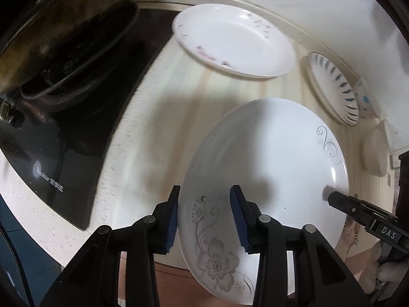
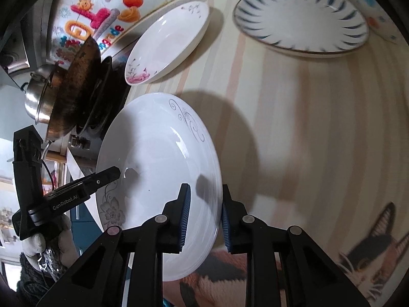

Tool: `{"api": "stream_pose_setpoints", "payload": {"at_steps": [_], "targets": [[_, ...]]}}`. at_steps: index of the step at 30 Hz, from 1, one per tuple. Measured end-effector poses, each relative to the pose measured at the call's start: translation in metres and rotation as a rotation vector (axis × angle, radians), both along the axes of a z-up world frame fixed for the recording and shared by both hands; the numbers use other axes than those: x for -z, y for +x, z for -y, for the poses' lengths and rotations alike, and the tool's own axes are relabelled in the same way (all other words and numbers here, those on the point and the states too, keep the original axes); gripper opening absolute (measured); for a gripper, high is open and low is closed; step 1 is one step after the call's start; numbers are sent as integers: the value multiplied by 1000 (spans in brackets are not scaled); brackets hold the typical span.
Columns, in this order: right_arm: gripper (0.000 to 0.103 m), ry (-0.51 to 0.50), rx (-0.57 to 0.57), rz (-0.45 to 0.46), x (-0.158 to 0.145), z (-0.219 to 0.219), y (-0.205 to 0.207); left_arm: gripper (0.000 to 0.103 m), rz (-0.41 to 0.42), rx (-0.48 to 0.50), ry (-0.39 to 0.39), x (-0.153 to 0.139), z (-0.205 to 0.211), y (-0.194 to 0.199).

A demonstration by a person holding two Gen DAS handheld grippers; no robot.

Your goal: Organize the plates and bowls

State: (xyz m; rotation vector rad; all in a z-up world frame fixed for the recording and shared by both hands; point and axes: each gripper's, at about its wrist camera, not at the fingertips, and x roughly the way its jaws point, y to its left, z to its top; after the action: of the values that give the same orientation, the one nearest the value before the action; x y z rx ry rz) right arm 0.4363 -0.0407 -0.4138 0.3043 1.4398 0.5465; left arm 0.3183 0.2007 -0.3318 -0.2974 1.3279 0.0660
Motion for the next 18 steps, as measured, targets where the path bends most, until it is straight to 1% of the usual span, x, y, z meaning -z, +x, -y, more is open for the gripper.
{"api": "stream_pose_setpoints", "payload": {"at_steps": [2,5,8,10,14,18], "targets": [[25,0,17,8,-9,15,-4,36,12,17,-5,-8,12,-5],[25,0,46,18,-21,40,-13,36,24,48,-14,-11,30,-3],[25,-4,81,24,-30,70,-23,36,24,83,-30,-13,57,-1],[25,-10,111,26,-35,90,-31,36,19,110,-34,-9,83,11],[25,-24,174,18,-35,128,-43,36,4,174,-53,0,118,15],[25,-43,231,-3,-25,159,-52,36,-12,216,-66,14,149,21]]}}
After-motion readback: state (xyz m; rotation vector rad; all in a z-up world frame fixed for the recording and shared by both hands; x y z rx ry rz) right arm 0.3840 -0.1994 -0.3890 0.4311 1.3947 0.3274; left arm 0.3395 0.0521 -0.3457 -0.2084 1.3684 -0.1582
